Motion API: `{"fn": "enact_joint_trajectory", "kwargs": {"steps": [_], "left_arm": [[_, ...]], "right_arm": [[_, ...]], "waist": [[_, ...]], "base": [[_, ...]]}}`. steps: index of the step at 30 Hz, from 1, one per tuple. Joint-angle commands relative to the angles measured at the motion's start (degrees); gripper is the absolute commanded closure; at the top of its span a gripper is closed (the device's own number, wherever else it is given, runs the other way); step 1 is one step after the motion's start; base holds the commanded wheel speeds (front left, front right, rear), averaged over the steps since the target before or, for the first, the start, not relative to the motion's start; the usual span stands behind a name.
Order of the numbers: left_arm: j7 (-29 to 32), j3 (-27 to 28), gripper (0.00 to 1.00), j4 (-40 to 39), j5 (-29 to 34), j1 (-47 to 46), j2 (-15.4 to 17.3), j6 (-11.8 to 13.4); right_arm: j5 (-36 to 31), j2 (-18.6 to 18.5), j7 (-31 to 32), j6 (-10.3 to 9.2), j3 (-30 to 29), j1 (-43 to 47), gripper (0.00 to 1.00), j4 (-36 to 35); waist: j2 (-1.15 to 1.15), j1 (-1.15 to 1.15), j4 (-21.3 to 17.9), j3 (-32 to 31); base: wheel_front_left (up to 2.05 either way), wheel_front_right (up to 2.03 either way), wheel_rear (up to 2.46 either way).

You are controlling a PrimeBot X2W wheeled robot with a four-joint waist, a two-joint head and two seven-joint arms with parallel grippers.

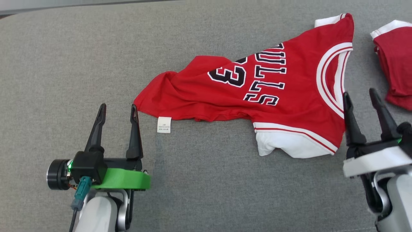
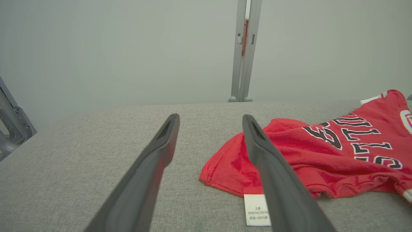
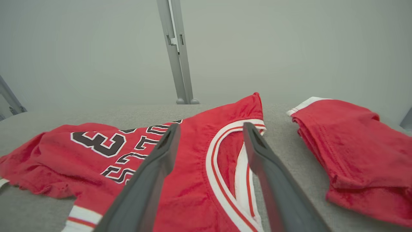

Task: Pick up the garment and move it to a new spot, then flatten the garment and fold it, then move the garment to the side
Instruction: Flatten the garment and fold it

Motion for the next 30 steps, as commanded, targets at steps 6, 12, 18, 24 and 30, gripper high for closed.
{"fn": "enact_joint_trajectory", "kwargs": {"steps": [6,12,18,24,30], "left_arm": [[-0.03,0.91,0.0,0.29,-0.12,2.97,0.95,0.15],[-0.03,0.84,0.0,0.28,-0.34,3.9,0.96,0.45],[-0.03,0.67,0.0,0.3,-0.38,3.74,1.07,0.42],[-0.02,0.32,0.0,-0.01,-0.36,3.37,0.94,0.36],[-0.02,-0.19,0.0,-0.43,-0.04,1.75,0.72,0.25]], "right_arm": [[-1.14,3.7,0.06,0.01,0.19,8.01,0.0,-5.51],[-1.1,4.75,1.33,0.01,0.32,9.92,0.0,-7.88],[-0.78,4.66,1.89,0.01,0.4,9.98,0.0,-8.73],[0.37,5.24,3.15,0.01,0.13,10.47,0.0,-7.43],[2.65,4.82,4.17,0.01,0.4,10.22,0.0,0.45]], "waist": [[0.0,0.0,-2.13,-3.83],[0.0,0.0,-2.5,-4.34],[0.0,0.0,-2.53,-4.44],[0.0,0.0,-2.32,-4.05],[0.0,0.0,-1.6,-2.08]], "base": [[0.0,0.0,0.0],[0.0,0.0,0.0],[0.0,0.0,0.0],[0.0,0.0,0.0],[0.0,0.0,0.0]]}}
